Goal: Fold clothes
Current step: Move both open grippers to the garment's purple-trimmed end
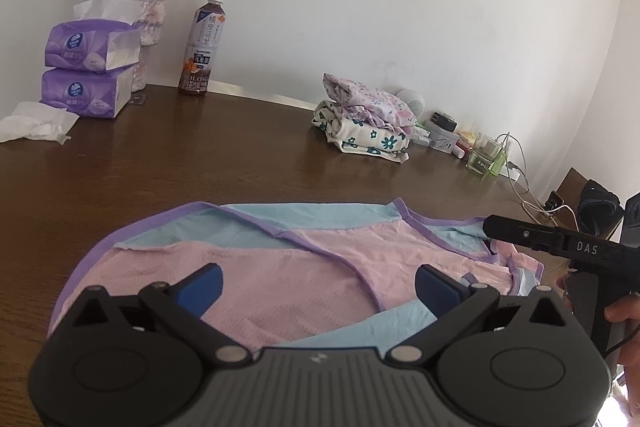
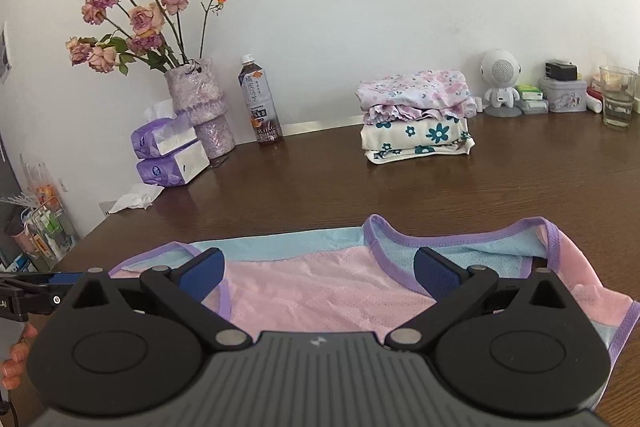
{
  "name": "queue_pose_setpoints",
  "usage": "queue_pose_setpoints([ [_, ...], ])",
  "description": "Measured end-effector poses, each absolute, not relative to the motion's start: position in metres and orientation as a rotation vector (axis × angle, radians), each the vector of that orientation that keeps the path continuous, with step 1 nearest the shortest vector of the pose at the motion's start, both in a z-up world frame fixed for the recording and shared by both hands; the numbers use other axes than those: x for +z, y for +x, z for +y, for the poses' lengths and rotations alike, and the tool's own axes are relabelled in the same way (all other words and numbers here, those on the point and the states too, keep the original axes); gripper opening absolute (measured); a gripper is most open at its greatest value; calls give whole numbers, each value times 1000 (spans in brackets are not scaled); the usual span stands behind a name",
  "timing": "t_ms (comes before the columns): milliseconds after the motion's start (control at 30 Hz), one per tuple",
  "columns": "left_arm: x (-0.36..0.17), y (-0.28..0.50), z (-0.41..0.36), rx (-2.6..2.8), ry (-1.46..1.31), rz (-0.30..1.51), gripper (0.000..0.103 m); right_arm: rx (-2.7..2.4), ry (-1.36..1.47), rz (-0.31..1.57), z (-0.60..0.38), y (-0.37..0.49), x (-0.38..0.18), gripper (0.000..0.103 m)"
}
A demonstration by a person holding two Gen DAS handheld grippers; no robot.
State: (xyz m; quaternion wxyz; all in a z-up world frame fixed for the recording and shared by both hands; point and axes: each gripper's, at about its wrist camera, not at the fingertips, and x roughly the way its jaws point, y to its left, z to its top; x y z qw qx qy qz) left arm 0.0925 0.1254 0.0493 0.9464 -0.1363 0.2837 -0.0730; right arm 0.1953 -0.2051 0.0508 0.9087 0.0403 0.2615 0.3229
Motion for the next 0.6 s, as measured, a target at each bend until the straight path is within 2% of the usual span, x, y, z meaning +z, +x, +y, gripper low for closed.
queue_pose_setpoints([
  [267, 50, 92, 125, -143, -259, 578, 103, 723, 89, 552, -205, 201, 53, 103],
  [600, 60, 103, 138, -133, -246, 581, 103, 678, -47, 597, -190, 214, 57, 103],
])
